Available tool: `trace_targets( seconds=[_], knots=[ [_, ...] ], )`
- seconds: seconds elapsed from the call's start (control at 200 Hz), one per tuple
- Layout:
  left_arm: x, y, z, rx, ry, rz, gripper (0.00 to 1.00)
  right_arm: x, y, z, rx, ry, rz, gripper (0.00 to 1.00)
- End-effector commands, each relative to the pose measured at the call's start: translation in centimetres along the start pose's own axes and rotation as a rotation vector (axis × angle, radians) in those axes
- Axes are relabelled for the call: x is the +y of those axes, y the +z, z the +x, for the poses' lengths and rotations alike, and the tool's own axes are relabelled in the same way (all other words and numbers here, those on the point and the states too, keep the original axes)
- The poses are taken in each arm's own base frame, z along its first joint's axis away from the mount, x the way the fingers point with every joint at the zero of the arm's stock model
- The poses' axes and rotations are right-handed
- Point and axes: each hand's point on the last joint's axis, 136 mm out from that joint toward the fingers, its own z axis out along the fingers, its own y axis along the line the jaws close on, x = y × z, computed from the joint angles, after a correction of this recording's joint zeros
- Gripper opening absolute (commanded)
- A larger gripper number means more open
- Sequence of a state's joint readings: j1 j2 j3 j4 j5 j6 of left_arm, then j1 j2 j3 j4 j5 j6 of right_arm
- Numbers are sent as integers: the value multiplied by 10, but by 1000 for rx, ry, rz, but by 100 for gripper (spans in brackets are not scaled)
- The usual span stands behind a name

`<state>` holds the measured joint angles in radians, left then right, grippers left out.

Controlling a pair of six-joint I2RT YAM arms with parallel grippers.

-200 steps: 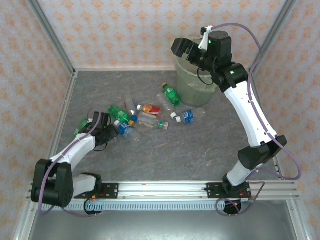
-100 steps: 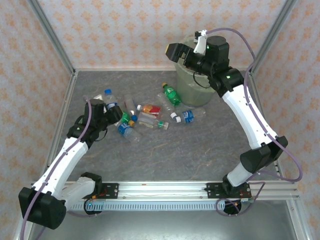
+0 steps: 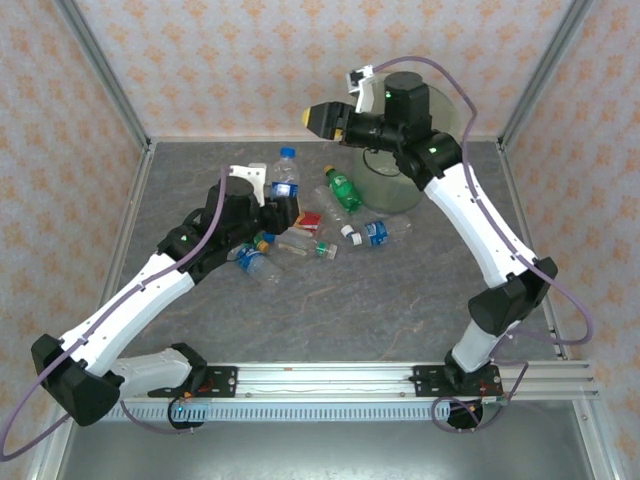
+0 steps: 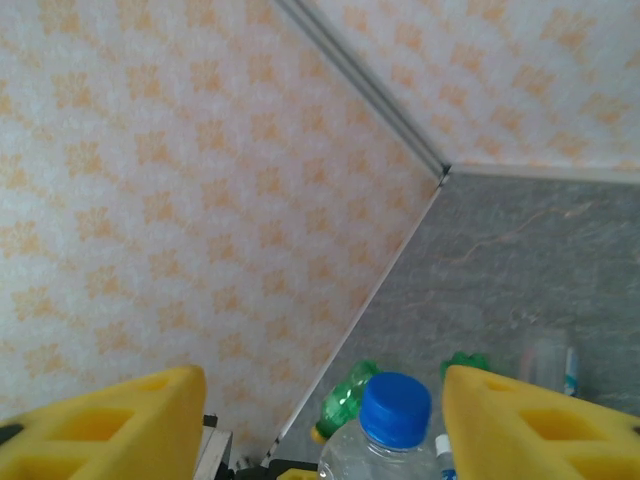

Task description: Put the plastic bottles in the bin

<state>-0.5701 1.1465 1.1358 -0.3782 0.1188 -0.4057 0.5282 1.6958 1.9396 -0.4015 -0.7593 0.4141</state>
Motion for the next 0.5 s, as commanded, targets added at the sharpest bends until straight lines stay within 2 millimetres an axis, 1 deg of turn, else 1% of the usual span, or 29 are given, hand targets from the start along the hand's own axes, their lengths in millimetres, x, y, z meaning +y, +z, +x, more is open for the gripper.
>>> trace_targets(
  seconds=[0.0, 0.175, 0.235, 0.275, 0.345, 0.445, 0.496],
  knots=[
    [-12, -6, -25, -78, 44, 10, 46, 10, 11, 19, 80, -1, -35, 62],
    [-20, -9, -29, -88, 55, 32, 46, 7, 27, 40, 142, 14, -25, 60],
    [-22, -10, -29, -89, 57, 39, 46, 4, 31, 46, 154, 22, -20, 56],
    [-23, -11, -29, -90, 57, 42, 46, 4, 33, 48, 157, 27, -21, 56],
    [-25, -11, -29, -87, 58, 50, 46, 5, 38, 51, 171, 34, -28, 51],
    [-27, -11, -28, -85, 60, 61, 46, 6, 42, 52, 175, 33, -32, 50],
    [-27, -11, -27, -83, 62, 63, 46, 3, 44, 53, 175, 38, -25, 50]
  ],
)
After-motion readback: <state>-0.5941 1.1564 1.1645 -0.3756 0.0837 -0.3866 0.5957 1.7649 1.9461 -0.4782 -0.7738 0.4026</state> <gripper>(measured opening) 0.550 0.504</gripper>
